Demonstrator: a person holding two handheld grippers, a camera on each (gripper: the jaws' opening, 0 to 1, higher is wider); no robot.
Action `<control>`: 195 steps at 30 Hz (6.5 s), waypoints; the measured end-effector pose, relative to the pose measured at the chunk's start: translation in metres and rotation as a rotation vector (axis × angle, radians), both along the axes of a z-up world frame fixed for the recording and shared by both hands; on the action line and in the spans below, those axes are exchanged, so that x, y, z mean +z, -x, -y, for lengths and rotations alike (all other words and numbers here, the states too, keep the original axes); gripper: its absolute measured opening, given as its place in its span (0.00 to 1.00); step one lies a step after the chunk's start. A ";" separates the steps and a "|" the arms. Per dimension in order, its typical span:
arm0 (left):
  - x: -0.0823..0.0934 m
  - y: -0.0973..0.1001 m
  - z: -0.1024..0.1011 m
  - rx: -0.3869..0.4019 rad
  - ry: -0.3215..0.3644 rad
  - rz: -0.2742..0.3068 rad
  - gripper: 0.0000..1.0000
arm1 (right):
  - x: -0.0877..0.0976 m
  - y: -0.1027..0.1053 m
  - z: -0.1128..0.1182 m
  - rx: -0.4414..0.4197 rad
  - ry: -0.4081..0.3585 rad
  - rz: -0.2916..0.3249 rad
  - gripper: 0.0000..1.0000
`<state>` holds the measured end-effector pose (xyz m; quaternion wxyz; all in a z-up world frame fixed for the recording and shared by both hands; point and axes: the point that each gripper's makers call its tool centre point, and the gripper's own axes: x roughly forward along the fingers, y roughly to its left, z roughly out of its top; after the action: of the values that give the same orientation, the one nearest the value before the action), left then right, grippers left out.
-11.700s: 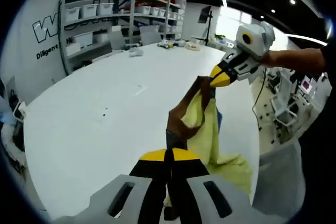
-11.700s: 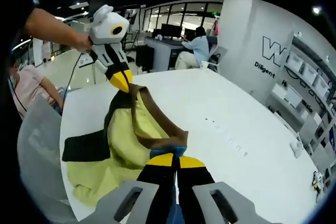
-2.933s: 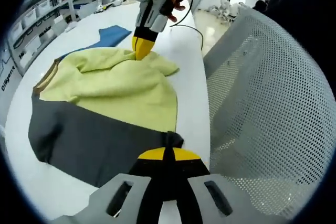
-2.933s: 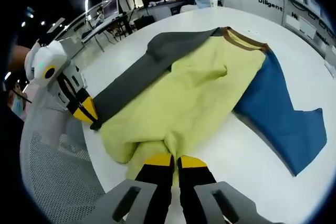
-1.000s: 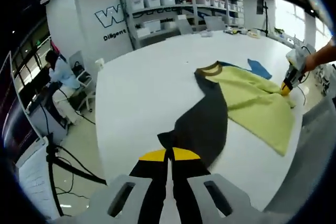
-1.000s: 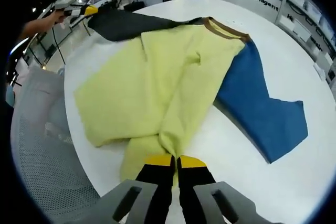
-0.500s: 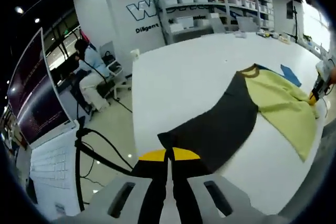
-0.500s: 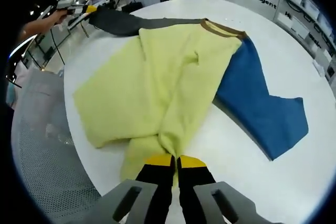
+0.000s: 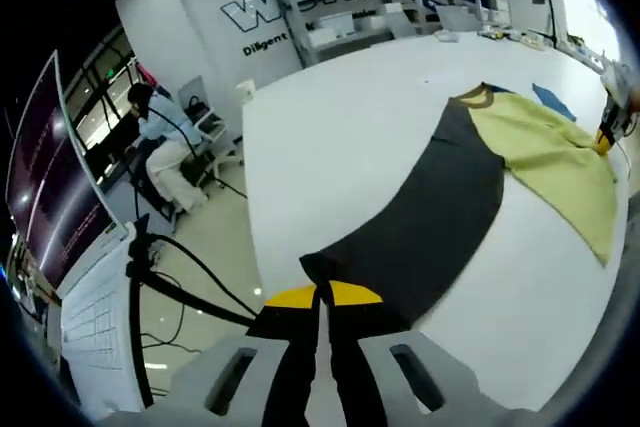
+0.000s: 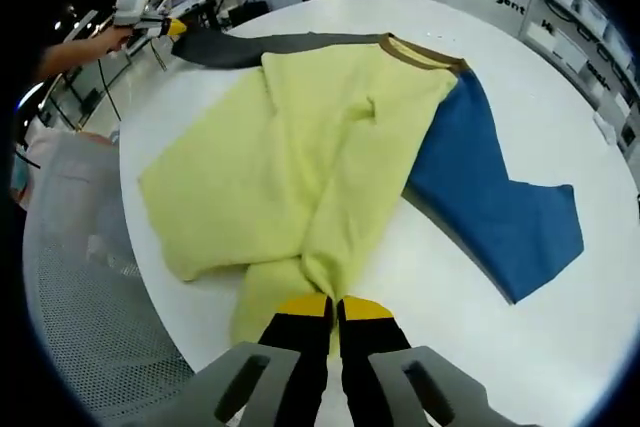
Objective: Fold the garment on the visible template until the final outline fits inside the template.
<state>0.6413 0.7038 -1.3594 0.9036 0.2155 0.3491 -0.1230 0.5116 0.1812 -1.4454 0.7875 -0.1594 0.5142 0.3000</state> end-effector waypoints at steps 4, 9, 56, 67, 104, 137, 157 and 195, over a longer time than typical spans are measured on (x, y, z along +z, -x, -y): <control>0.001 0.000 -0.010 0.009 -0.047 0.017 0.01 | -0.002 0.000 -0.001 0.012 0.012 -0.009 0.00; 0.004 0.000 -0.012 -0.002 -0.054 0.025 0.03 | -0.003 0.000 -0.001 0.007 0.009 -0.018 0.00; -0.010 0.075 0.276 -0.637 0.256 -0.095 0.40 | 0.033 -0.032 0.019 -0.094 -0.183 0.270 0.34; -0.049 0.118 0.317 -0.731 0.241 -0.252 0.51 | 0.035 -0.040 0.031 -0.107 -0.146 0.293 0.44; -0.087 0.144 0.279 -0.750 0.077 -0.388 0.49 | 0.012 -0.053 0.060 -0.113 -0.117 0.240 0.66; -0.088 0.147 0.261 -0.655 0.096 -0.387 0.51 | -0.002 -0.077 0.104 -0.005 -0.029 0.202 0.10; -0.088 0.147 0.261 -0.657 0.116 -0.371 0.51 | 0.003 -0.065 0.109 0.014 -0.033 0.198 0.00; -0.087 0.148 0.262 -0.674 0.115 -0.373 0.50 | 0.108 -0.159 0.139 -0.449 -0.240 0.306 0.00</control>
<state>0.4937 0.4419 -1.4466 0.7441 0.2410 0.4097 -0.4694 0.6704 0.0424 -1.3370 0.9159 0.0091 0.3726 0.1491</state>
